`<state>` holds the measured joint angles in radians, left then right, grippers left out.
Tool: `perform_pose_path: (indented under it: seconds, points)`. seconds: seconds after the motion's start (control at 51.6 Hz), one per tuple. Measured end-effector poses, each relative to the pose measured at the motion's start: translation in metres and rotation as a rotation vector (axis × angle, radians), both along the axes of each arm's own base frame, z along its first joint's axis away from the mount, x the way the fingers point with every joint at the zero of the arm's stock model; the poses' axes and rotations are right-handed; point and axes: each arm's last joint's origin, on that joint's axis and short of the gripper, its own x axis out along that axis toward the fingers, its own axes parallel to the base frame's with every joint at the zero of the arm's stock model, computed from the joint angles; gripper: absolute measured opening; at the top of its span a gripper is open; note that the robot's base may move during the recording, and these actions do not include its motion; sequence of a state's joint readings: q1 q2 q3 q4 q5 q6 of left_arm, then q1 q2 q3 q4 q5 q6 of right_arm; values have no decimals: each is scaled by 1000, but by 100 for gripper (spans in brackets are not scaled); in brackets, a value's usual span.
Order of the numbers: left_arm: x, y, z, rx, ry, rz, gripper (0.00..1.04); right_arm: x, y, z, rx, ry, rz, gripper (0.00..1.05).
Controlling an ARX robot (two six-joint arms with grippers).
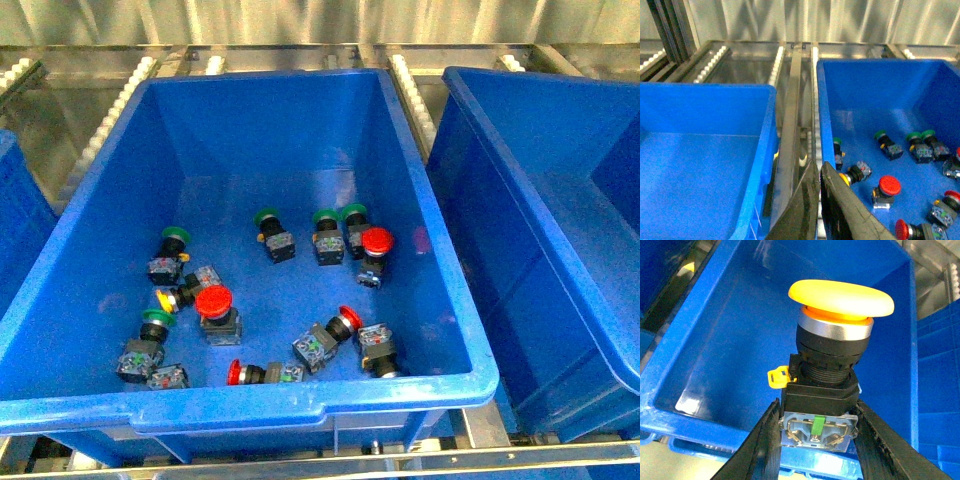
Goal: Pick red and yellow buttons and place in box
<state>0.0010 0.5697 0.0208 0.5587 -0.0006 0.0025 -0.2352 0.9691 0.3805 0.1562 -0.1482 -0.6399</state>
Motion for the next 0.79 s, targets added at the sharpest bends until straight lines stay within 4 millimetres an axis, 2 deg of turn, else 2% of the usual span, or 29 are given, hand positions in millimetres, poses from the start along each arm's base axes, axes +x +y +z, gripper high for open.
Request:
perform_pose_path:
  seconds: [0.795]
  points:
    - [-24,0,3,0,-11,0,2,0,-10,-7,46,4,4,33]
